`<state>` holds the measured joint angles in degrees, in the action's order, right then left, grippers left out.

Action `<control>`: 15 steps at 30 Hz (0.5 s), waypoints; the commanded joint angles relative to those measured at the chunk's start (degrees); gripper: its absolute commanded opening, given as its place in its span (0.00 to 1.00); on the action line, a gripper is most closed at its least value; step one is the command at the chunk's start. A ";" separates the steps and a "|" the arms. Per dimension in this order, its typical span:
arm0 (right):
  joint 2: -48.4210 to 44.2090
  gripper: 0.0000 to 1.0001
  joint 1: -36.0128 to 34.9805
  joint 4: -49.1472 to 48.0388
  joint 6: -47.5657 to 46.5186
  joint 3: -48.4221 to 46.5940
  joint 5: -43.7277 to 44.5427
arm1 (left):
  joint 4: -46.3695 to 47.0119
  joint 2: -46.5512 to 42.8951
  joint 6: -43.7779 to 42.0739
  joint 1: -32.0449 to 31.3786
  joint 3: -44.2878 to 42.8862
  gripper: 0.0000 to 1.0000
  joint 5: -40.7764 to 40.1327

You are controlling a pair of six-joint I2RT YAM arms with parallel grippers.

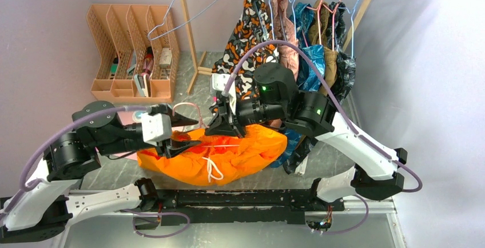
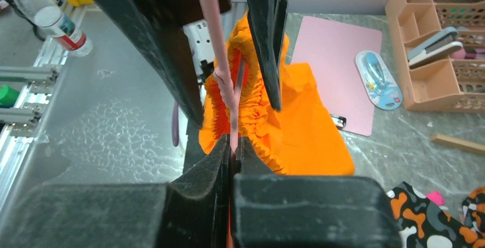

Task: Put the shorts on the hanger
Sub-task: Hang the shorts on the hanger.

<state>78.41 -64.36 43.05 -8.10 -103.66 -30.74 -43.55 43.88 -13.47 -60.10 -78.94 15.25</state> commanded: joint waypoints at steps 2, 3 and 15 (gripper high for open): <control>-3.82 0.00 -0.19 -5.92 2.32 0.97 8.67 | 0.98 -1.71 0.62 -0.02 -4.73 0.74 -5.50; -4.35 0.00 -0.10 -6.20 2.38 0.94 10.23 | 0.66 -2.33 1.01 -0.02 -5.00 0.76 -6.41; -5.14 0.00 -0.07 -6.80 3.76 0.72 5.56 | 3.47 -8.51 2.11 -0.02 0.38 0.66 -25.40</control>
<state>73.43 -64.47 39.90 -5.58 -102.17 -21.87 -43.13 35.18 -11.27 -60.10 -80.60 0.47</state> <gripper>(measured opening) 0.029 0.684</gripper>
